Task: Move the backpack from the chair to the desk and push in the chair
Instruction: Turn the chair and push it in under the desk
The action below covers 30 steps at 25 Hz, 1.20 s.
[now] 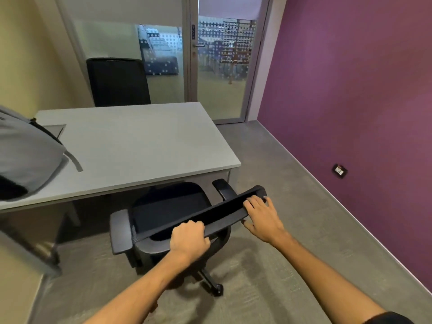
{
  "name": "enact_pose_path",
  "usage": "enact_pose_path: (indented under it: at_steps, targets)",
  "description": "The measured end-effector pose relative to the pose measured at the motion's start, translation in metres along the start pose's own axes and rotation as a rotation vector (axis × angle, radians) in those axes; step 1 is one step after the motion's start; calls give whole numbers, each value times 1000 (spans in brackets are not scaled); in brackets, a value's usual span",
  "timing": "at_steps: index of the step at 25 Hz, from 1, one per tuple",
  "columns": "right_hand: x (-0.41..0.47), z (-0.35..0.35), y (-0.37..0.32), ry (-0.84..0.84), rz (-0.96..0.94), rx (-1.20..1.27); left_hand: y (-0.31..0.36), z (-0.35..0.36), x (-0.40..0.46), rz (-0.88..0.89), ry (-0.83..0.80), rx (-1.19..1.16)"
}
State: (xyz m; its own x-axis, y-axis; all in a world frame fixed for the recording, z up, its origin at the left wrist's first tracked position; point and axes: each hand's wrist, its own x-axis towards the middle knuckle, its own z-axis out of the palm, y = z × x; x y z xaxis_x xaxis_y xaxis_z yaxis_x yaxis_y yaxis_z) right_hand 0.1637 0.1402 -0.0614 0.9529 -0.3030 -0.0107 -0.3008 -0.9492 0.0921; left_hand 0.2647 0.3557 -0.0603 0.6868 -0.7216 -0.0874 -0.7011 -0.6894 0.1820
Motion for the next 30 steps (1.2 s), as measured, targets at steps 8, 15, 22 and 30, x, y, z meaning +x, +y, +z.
enact_pose_path:
  at_steps: [8, 15, 22, 30]
  targets:
    - [56, 1, -15, 48, -122, -62, -28, -9, 12, -70, -9, 36]
    - [93, -5, 19, -15, -100, -88, -2, -4, 28, -87, 67, 67]
    - [133, -15, -12, -156, -232, -42, -49, -10, 37, -227, 68, 127]
    - [184, -20, -73, -153, -373, 10, -141, -30, 56, -242, 66, 243]
